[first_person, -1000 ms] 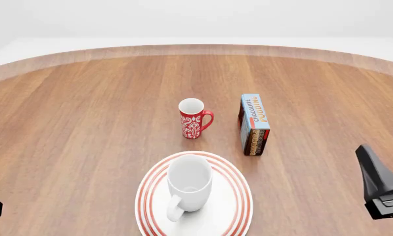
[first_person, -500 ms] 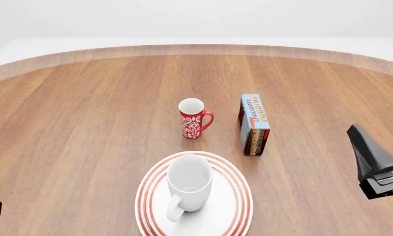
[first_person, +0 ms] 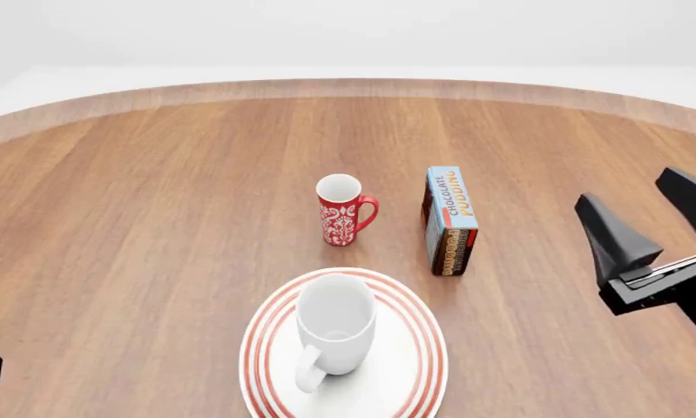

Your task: Pick up the white mug and put it on the plate, and put the chocolate pudding to the right of the plate.

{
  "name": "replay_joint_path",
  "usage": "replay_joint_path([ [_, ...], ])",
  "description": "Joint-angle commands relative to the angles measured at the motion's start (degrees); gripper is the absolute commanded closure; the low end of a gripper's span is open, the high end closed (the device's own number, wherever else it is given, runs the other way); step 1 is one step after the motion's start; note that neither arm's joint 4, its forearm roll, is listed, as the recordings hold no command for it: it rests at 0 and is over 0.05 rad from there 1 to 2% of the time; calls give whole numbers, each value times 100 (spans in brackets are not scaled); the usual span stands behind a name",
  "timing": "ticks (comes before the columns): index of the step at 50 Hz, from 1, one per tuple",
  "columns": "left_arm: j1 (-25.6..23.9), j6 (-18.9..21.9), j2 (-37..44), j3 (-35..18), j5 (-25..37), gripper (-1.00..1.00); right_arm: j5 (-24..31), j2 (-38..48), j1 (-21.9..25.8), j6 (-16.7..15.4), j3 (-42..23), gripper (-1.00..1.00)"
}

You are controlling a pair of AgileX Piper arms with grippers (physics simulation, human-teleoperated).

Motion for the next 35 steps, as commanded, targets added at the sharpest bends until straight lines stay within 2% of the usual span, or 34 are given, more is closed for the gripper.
replay_joint_path([
  [1, 11, -23, 0, -1, -6, -100, -292, 589, 98, -33, -169, -100],
  [35, 11, -92, 0, -2, -18, -100, -591, 1981, 49, 24, -746, -100],
])
